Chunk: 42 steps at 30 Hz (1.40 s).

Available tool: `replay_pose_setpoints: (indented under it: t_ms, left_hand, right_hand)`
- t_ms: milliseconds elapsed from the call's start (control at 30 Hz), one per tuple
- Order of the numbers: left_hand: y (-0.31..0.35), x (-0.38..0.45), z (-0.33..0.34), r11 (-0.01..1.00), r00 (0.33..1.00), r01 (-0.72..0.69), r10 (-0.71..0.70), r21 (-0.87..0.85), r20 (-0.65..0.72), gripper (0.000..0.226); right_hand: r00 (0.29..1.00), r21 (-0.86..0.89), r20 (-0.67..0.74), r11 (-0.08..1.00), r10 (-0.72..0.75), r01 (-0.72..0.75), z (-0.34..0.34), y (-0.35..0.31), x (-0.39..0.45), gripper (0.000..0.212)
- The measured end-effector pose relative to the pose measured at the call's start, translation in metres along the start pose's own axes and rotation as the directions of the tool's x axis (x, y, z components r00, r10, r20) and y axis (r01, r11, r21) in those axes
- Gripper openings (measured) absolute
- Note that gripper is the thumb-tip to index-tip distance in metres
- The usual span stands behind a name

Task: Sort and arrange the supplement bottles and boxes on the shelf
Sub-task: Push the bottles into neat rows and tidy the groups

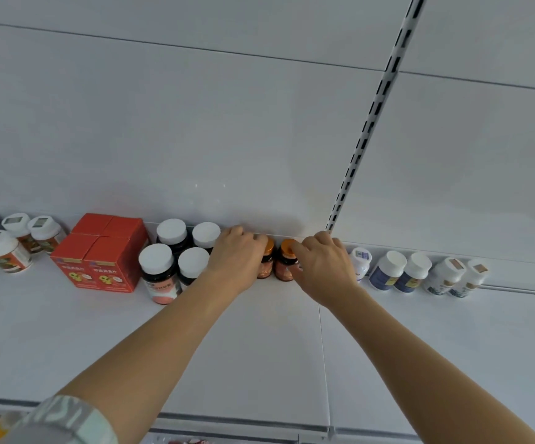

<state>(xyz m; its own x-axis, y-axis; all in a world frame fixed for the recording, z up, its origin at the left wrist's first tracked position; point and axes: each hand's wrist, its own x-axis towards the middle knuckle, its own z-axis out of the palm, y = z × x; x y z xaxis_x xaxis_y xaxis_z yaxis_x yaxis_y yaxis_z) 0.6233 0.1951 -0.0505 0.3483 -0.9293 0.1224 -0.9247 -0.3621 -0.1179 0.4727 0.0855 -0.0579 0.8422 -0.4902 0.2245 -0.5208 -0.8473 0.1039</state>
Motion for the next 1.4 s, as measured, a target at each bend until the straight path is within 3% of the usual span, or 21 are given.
replay_pose_setpoints:
  t_ms: [400, 667, 867, 1000, 1200, 1400]
  left_hand:
    - [-0.001, 0.007, 0.008, 0.999, 0.999, -0.014, 0.012, -0.042, -0.053, 0.032]
    - [-0.005, 0.005, 0.01, 0.996, 0.995, -0.045, 0.038, -0.083, -0.088, 0.044]
    - [-0.004, 0.006, 0.0, 0.984, 0.982, -0.076, 0.046, -0.159, -0.183, 0.046]
    - [0.017, 0.012, -0.007, 0.965, 0.953, -0.166, 0.104, -0.204, -0.283, 0.046]
    - [0.066, 0.018, -0.004, 0.926, 0.926, -0.282, 0.194, -0.251, -0.325, 0.039]
    - [0.1, 0.031, 0.005, 0.934, 0.941, -0.26, 0.187, -0.245, -0.283, 0.043]
  right_hand:
    - [0.995, -0.001, -0.073, 0.998, -0.061, 0.061, 0.017, 0.009, 0.01, 0.025]
    - [0.994, 0.037, -0.096, 0.998, -0.049, 0.053, 0.016, 0.008, 0.006, 0.03]
    - [0.982, 0.047, -0.19, 0.999, 0.0, 0.009, 0.005, 0.023, -0.008, 0.031]
    - [0.972, 0.076, -0.214, 0.994, 0.093, -0.078, -0.003, 0.05, -0.026, 0.034]
    - [0.967, 0.057, -0.173, 0.982, 0.186, -0.179, -0.005, 0.095, -0.052, 0.037]
    - [0.981, 0.041, -0.162, 0.994, 0.102, -0.097, 0.003, 0.117, -0.054, 0.036]
